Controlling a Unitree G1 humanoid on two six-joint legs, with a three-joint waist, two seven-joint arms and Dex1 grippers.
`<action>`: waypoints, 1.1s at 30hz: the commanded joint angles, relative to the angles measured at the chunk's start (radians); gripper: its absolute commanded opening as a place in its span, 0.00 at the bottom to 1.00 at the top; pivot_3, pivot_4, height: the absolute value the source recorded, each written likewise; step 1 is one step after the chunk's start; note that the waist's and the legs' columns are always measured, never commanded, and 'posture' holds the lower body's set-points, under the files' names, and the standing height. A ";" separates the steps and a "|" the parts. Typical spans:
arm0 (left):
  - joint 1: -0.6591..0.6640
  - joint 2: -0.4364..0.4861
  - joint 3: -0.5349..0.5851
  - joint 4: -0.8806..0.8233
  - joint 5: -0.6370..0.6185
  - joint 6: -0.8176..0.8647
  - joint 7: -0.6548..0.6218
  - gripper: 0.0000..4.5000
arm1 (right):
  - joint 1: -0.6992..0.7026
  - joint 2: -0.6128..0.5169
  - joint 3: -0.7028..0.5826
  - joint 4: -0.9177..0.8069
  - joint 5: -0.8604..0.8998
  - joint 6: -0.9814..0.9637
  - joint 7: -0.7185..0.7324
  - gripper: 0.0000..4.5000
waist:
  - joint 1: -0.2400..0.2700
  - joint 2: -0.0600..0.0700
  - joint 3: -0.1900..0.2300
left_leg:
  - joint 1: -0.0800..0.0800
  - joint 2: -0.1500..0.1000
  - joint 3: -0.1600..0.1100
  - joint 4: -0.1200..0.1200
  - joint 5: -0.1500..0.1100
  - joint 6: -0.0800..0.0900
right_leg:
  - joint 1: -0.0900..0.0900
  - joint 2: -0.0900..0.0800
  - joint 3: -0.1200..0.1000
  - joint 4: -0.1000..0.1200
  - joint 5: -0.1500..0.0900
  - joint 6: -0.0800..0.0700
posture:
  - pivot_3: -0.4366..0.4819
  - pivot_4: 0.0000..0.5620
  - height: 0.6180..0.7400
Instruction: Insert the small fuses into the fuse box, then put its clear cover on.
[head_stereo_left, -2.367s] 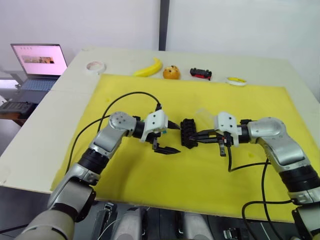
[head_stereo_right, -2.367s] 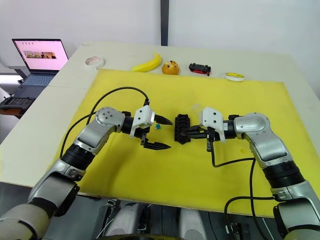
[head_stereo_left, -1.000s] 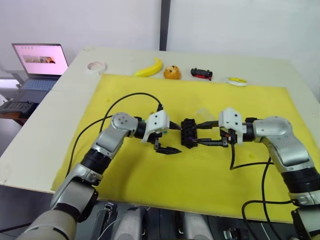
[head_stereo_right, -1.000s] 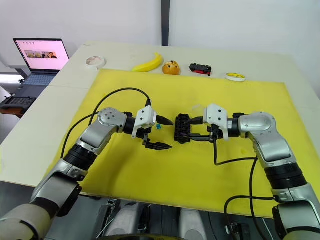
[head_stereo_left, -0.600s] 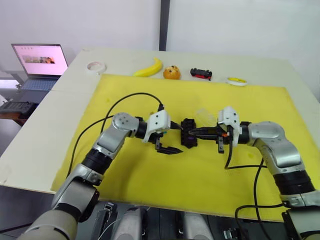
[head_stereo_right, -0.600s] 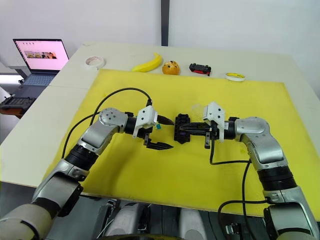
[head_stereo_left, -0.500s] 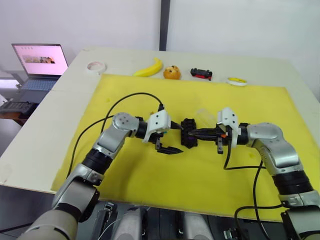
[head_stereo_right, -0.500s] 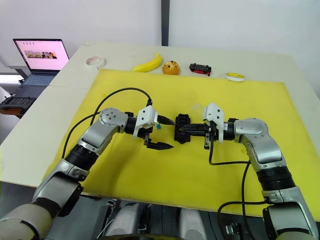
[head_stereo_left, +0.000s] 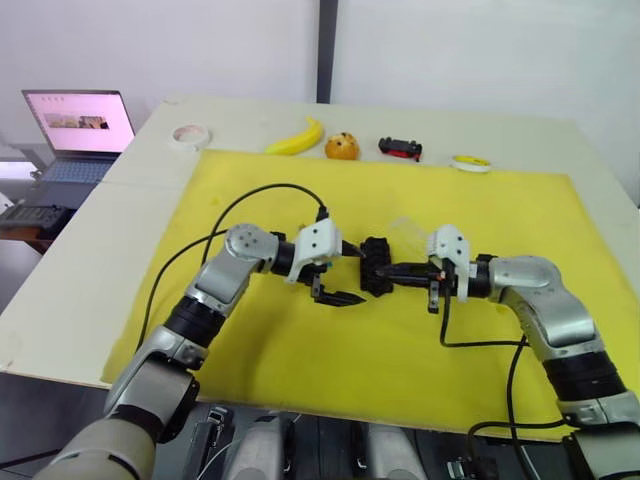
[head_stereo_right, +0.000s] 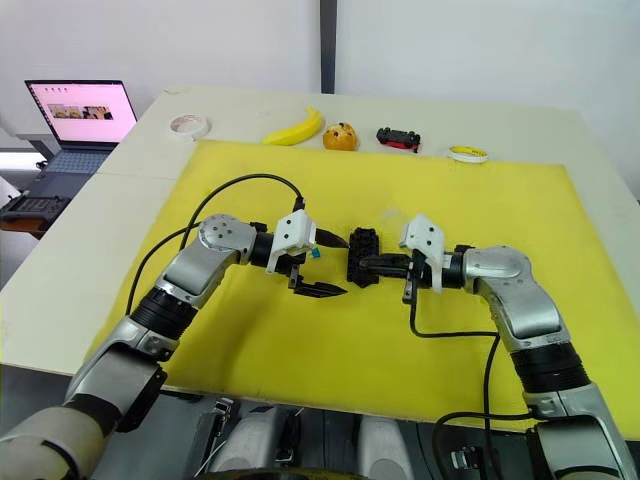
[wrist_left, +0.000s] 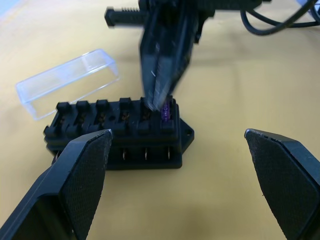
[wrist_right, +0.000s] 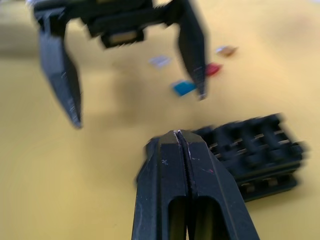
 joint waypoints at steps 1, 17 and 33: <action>0.043 0.050 0.077 -0.135 -0.060 0.059 0.014 1.00 | -0.006 -0.064 -0.126 -0.115 0.089 0.066 -0.012 0.01 | 0.002 0.000 0.000 | 0.000 0.000 0.000 0.000 0.000 0.000 | 0.000 0.000 0.000 0.000 0.000 0.000 | 0.48 0.27 1.00; 0.534 0.520 0.698 -0.280 -0.261 0.308 0.098 1.00 | 0.620 -0.307 -0.822 -0.091 0.045 0.128 0.031 0.99 | 0.001 0.001 -0.001 | 0.001 0.001 -0.001 -0.002 0.000 0.000 | 0.001 -0.004 0.002 -0.001 0.000 0.000 | 0.48 0.27 1.00; 0.224 0.436 0.696 -0.294 -0.699 1.208 0.335 1.00 | 0.515 -0.211 -0.649 -0.530 0.330 0.377 -0.175 0.99 | 0.002 0.002 -0.002 | 0.001 0.000 -0.001 -0.002 -0.001 0.000 | 0.001 -0.007 0.001 0.000 0.000 0.000 | 0.48 0.27 1.00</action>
